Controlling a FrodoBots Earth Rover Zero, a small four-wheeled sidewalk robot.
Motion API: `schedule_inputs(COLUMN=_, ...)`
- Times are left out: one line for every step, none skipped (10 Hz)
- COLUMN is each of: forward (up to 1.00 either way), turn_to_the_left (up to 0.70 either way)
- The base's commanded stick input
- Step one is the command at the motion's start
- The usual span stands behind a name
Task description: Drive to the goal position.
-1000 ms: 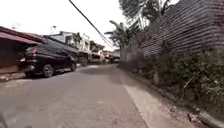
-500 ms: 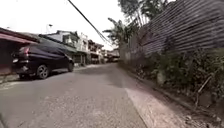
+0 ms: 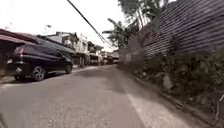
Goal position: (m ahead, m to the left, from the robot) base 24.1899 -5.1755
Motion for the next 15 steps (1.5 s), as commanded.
schedule_inputs(forward=0.70, turn_to_the_left=0.00)
schedule_inputs(forward=0.70, turn_to_the_left=0.00)
schedule_inputs(forward=0.70, turn_to_the_left=0.00)
schedule_inputs(forward=0.70, turn_to_the_left=0.00)
schedule_inputs(forward=0.70, turn_to_the_left=0.00)
schedule_inputs(forward=0.70, turn_to_the_left=0.00)
schedule_inputs(forward=0.70, turn_to_the_left=0.00)
schedule_inputs(forward=0.70, turn_to_the_left=0.00)
schedule_inputs(forward=0.70, turn_to_the_left=0.00)
schedule_inputs(forward=0.70, turn_to_the_left=0.00)
schedule_inputs(forward=0.70, turn_to_the_left=0.00)
schedule_inputs(forward=0.70, turn_to_the_left=0.00)
schedule_inputs(forward=0.70, turn_to_the_left=0.00)
schedule_inputs(forward=0.70, turn_to_the_left=0.00)
schedule_inputs(forward=0.70, turn_to_the_left=0.00)
